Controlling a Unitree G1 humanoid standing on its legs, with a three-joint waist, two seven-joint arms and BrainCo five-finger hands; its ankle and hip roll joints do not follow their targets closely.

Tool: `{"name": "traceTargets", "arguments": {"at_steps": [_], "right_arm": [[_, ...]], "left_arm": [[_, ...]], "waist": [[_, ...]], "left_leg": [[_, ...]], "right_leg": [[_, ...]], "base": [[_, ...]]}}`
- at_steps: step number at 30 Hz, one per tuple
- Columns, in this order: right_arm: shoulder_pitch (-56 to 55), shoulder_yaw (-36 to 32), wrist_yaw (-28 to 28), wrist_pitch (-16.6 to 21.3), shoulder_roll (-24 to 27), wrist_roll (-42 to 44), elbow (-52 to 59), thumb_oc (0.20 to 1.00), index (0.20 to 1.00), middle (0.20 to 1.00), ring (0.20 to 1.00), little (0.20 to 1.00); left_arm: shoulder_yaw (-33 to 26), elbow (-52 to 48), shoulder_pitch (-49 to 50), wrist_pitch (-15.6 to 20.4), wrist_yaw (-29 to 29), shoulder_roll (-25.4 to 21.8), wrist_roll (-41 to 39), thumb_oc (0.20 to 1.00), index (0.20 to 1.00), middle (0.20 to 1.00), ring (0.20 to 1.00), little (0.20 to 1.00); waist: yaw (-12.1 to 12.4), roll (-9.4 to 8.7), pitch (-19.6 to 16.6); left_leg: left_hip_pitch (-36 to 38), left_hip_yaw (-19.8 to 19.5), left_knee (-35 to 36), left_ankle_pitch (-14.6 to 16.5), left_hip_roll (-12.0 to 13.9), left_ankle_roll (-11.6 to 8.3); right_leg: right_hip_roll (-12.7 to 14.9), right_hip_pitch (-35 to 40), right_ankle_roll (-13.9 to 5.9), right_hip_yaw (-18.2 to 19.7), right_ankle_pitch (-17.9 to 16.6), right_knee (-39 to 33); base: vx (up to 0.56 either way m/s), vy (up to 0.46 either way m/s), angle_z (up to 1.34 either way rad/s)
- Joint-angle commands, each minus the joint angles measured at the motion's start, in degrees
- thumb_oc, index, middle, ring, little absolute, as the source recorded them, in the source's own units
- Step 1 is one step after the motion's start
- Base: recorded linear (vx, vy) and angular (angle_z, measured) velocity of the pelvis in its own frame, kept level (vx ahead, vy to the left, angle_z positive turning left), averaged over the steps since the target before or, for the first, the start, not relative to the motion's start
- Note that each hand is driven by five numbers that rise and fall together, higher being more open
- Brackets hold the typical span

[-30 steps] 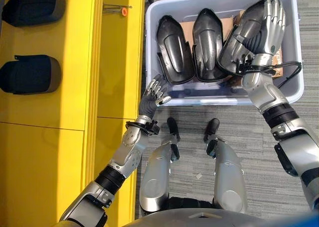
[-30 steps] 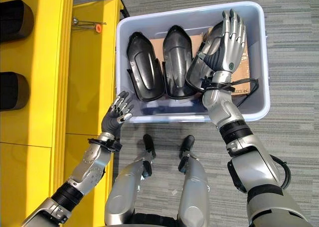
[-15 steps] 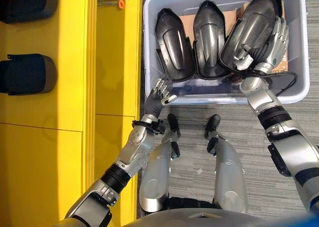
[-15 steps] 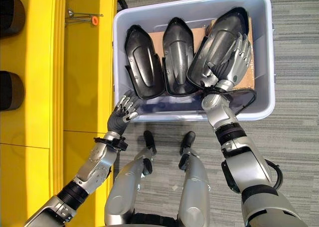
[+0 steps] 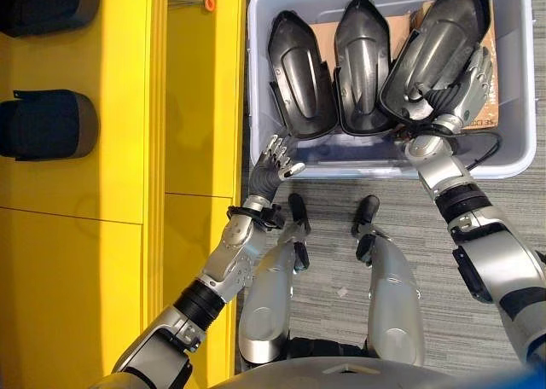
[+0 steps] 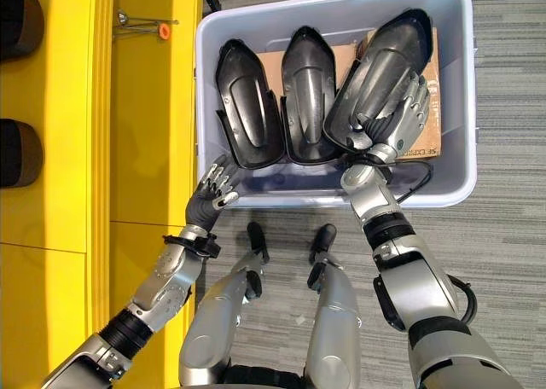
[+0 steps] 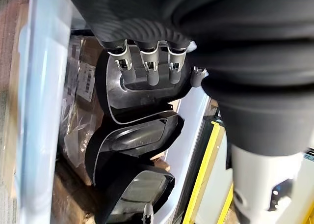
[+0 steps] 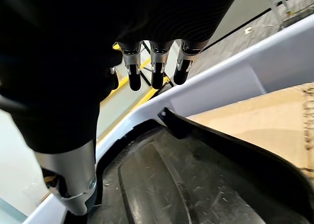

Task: Move parts from the plastic box to the shelf.

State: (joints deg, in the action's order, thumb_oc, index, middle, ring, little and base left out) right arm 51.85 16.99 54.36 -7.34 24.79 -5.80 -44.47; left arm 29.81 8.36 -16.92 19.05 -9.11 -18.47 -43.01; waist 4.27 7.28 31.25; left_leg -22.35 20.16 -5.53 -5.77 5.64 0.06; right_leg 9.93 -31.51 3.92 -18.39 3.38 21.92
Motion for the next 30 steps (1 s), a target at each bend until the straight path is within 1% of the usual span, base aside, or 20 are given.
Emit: {"name": "traceTargets", "arguments": {"at_steps": [1, 2, 5, 6, 7, 10, 14, 15, 19, 21, 22, 23, 24, 25, 27, 30], "right_arm": [[1.8, -0.8, 2.4, 2.4, 1.6, 1.8, 2.9, 1.000, 1.000, 1.000, 1.000, 1.000], [1.3, -1.0, 2.9, 2.9, 1.4, 4.1, 3.0, 1.000, 1.000, 1.000, 1.000, 1.000], [0.8, -1.8, 2.6, 3.2, 1.2, 4.2, 2.8, 1.000, 1.000, 1.000, 1.000, 1.000], [0.8, -2.0, 2.2, 1.8, 1.1, 4.1, 2.8, 1.000, 1.000, 1.000, 1.000, 1.000], [1.0, -2.0, 2.4, 1.2, 1.0, 4.7, 2.6, 1.000, 1.000, 1.000, 1.000, 1.000], [1.1, -2.5, 3.2, 1.9, 0.8, 5.2, 2.1, 1.000, 1.000, 1.000, 1.000, 1.000], [1.5, -3.1, 2.4, 3.2, 0.7, 8.4, 2.0, 1.000, 1.000, 1.000, 1.000, 1.000], [1.3, -3.0, 0.7, 2.7, 0.3, 11.4, 1.9, 1.000, 1.000, 1.000, 1.000, 1.000], [0.6, -3.7, -0.2, 2.4, 0.2, 15.5, 2.6, 1.000, 1.000, 1.000, 1.000, 1.000], [0.3, -4.2, -1.0, 2.8, -0.2, 19.1, 2.7, 1.000, 1.000, 1.000, 1.000, 1.000], [0.3, -4.4, -2.1, 3.9, -0.7, 24.5, 2.1, 1.000, 1.000, 1.000, 1.000, 1.000], [0.3, -4.6, -2.6, 3.8, -1.0, 27.5, 1.8, 1.000, 1.000, 1.000, 1.000, 1.000], [-0.2, -5.1, -4.1, 4.8, -1.3, 29.9, 1.4, 1.000, 1.000, 1.000, 1.000, 1.000], [-0.3, -5.3, -4.6, 5.2, -1.6, 31.0, 1.3, 1.000, 1.000, 1.000, 1.000, 1.000], [0.0, -5.7, -5.3, 5.4, -2.0, 31.5, 1.4, 1.000, 1.000, 1.000, 1.000, 1.000], [0.9, -5.8, -6.6, 3.6, -1.5, 29.8, 1.8, 1.000, 1.000, 1.000, 1.000, 1.000]], "left_arm": [[2.1, -5.5, 1.3, 2.0, 0.5, -0.1, 2.4, 1.000, 1.000, 1.000, 1.000, 1.000], [2.2, -5.4, 1.3, 2.3, 0.6, 0.1, 2.5, 1.000, 1.000, 1.000, 1.000, 1.000], [2.1, -5.9, 1.1, 3.1, -0.7, 0.2, 2.2, 1.000, 1.000, 1.000, 1.000, 1.000], [1.8, -5.9, 0.9, 3.1, -1.2, 0.2, 1.9, 1.000, 1.000, 1.000, 1.000, 1.000], [1.5, -5.8, 0.5, 2.8, -1.2, 0.3, 2.6, 1.000, 1.000, 1.000, 1.000, 1.000], [1.5, -6.6, 0.4, 1.2, -0.8, -0.2, 3.7, 1.000, 1.000, 1.000, 1.000, 1.000], [1.5, -6.2, 0.4, 1.3, -0.7, -0.3, 3.1, 1.000, 1.000, 1.000, 1.000, 1.000], [1.4, -6.2, 0.2, 0.7, -0.5, 0.2, 4.5, 1.000, 1.000, 1.000, 1.000, 1.000], [1.6, -7.3, 0.3, -0.4, -0.2, -0.8, 6.1, 1.000, 1.000, 1.000, 1.000, 1.000], [1.4, -7.6, 0.4, -0.6, -0.5, -1.3, 6.0, 1.000, 1.000, 1.000, 1.000, 1.000], [1.2, -7.5, 0.3, -0.9, -0.6, -1.6, 5.9, 1.000, 1.000, 1.000, 1.000, 1.000], [1.1, -7.4, 0.2, -0.9, 0.3, -1.6, 4.4, 1.000, 1.000, 1.000, 1.000, 1.000], [0.8, -7.4, 0.6, -2.0, 3.0, -1.1, -2.7, 1.000, 1.000, 1.000, 1.000, 1.000], [0.5, -7.4, 0.7, -2.6, 3.7, -0.8, -4.2, 1.000, 1.000, 1.000, 1.000, 1.000], [0.3, -7.4, 0.9, -3.6, 3.2, -0.7, -1.8, 1.000, 1.000, 1.000, 1.000, 1.000], [-0.3, -6.6, 1.4, -3.6, 2.6, -1.1, -1.1, 1.000, 1.000, 1.000, 1.000, 1.000]], "waist": [[0.9, 0.54, -1.5], [0.9, 0.16, -1.5], [0.8, -0.14, -1.5], [0.8, -0.24, -1.5], [0.8, -0.34, -1.5], [1.2, -0.47, -1.5], [1.3, -0.56, -1.5], [1.3, -0.72, -1.5], [1.3, -0.71, -1.5], [1.4, -0.72, -1.5], [1.5, -0.77, -1.5], [1.6, -0.74, -1.5], [1.6, -0.74, -1.5], [1.7, -0.75, -1.5], [1.8, -0.77, -1.5], [2.1, -0.74, -1.5]], "left_leg": [[-3.2, -4.8, -5.7, 4.3, 2.1, -4.54], [-3.6, -5.1, -5.9, 4.3, 2.1, -4.62], [-4.2, -5.1, -6.3, 4.4, 2.3, -4.67], [-4.4, -5.1, -6.4, 4.4, 2.3, -4.65], [-4.7, -5.1, -6.4, 4.4, 2.3, -4.60], [-5.7, -5.5, -6.9, 4.3, 2.4, -4.66], [-6.3, -5.6, -7.0, 4.3, 2.4, -4.71], [-7.1, -5.6, -7.0, 4.1, 2.5, -4.79], [-8.0, -5.8, -7.6, 4.1, 2.6, -4.89], [-8.3, -5.8, -7.5, 4.0, 2.5, -4.92], [-8.6, -5.9, -7.6, 4.0, 2.5, -4.97], [-8.8, -5.9, -7.7, 4.0, 2.6, -4.98], [-9.1, -6.0, -8.0, 4.0, 2.7, -4.95], [-9.3, -6.0, -8.1, 4.1, 2.6, -4.89], [-9.8, -6.1, -8.4, 4.0, 2.6, -4.92], [-10.7, -6.3, -8.8, 4.0, 2.7, -4.89]], "right_leg": [[2.1, 1.2, -7.03, -0.4, 1.3, 1.1], [2.0, 1.1, -7.01, -0.4, 1.3, 1.0], [1.9, 0.6, -7.04, -0.4, 1.4, 1.1], [1.9, 0.4, -7.09, -0.4, 1.3, 1.1], [1.8, 0.2, -7.07, -0.4, 1.3, 1.2], [1.8, -0.4, -7.01, -0.5, 1.4, 1.6], [1.7, -0.9, -7.01, -0.5, 1.5, 1.8], [1.5, -1.5, -6.92, -0.5, 1.5, 1.7], [1.5, -2.3, -6.84, -0.3, 1.5, 2.3], [1.4, -2.6, -6.87, -0.4, 1.5, 2.4], [1.4, -2.8, -6.87, -0.5, 1.5, 2.4], [1.4, -2.9, -6.80, -0.5, 1.6, 2.5], [1.5, -3.2, -6.71, -0.4, 1.7, 2.8], [1.5, -3.4, -6.76, -0.5, 1.7, 2.9], [1.6, -3.9, -6.75, -0.6, 1.6, 3.2], [1.6, -4.7, -6.64, -0.7, 1.7, 3.8]], "base": [[-0.02, -0.031, 0.03], [0.00, 0.000, 0.00], [0.00, -0.007, 0.01], [0.00, 0.000, 0.00], [0.00, 0.000, 0.00], [0.00, -0.021, -0.01], [0.00, 0.000, 0.00], [0.00, 0.000, 0.00], [0.00, 0.008, 0.00], [0.00, 0.000, 0.00], [0.00, 0.000, 0.00], [0.00, 0.000, 0.00], [0.00, 0.000, 0.00], [0.00, 0.000, 0.00], [0.00, 0.000, 0.00], [0.00, 0.000, 0.00]]}}
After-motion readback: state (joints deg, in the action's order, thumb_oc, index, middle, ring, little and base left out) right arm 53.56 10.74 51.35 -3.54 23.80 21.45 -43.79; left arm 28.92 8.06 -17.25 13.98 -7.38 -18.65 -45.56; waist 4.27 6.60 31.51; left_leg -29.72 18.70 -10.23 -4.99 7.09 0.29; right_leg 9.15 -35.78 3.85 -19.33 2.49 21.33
